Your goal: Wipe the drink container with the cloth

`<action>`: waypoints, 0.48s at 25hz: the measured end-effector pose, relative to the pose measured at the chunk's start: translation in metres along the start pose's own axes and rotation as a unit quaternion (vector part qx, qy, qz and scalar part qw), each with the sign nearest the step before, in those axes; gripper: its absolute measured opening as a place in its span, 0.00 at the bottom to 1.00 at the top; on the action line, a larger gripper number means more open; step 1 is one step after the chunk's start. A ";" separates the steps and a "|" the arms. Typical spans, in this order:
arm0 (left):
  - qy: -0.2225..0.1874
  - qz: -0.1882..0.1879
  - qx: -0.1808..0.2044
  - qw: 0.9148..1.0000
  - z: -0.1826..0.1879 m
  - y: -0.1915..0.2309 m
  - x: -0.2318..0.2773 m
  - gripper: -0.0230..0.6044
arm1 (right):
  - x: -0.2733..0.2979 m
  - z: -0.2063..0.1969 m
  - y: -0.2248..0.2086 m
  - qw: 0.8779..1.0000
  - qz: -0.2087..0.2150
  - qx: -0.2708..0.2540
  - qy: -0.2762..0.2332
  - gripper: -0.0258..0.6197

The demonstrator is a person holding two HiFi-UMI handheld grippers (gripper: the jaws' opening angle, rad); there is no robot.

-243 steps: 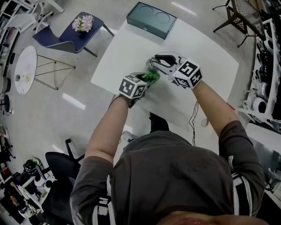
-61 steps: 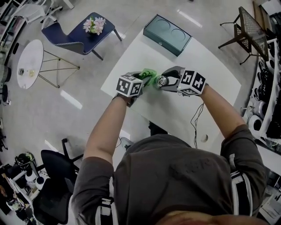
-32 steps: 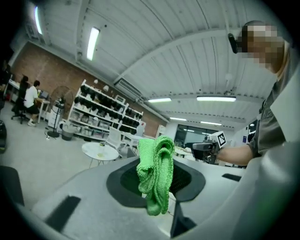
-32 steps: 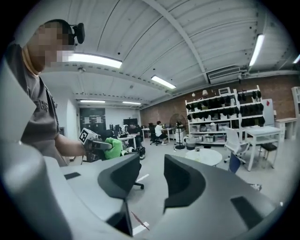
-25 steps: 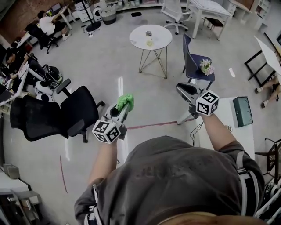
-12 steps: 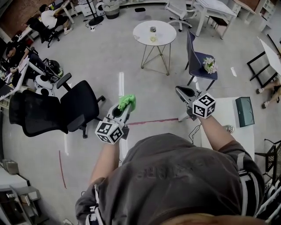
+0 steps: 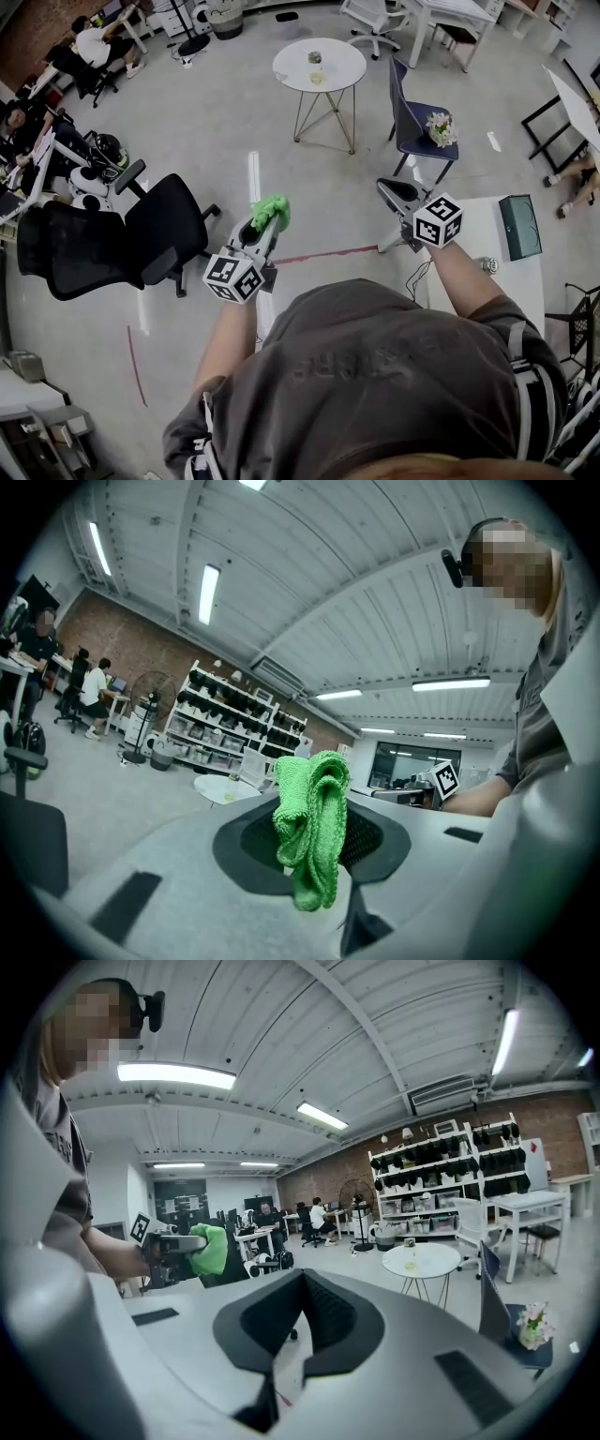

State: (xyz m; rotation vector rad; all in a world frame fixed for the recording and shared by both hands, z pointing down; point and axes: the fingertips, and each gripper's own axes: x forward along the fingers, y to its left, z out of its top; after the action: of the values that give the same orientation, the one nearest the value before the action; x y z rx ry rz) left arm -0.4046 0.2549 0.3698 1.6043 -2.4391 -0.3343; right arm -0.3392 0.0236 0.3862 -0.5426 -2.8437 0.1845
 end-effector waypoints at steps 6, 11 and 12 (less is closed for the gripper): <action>0.002 0.000 0.000 1.000 -0.001 0.000 0.002 0.17 | 0.001 0.004 0.003 1.000 0.004 -0.023 0.001 0.02; 0.001 0.002 -0.003 1.000 0.000 -0.001 0.001 0.17 | 0.002 0.005 0.007 0.999 0.008 -0.035 0.007 0.02; 0.001 0.003 -0.003 1.000 0.000 -0.001 0.001 0.17 | 0.002 0.006 0.007 0.999 0.009 -0.037 0.007 0.02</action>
State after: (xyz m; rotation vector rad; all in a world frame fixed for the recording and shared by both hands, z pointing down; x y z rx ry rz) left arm -0.4047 0.2534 0.3693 1.5951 -2.4377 -0.3378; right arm -0.3402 0.0304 0.3800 -0.5818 -2.8416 0.0788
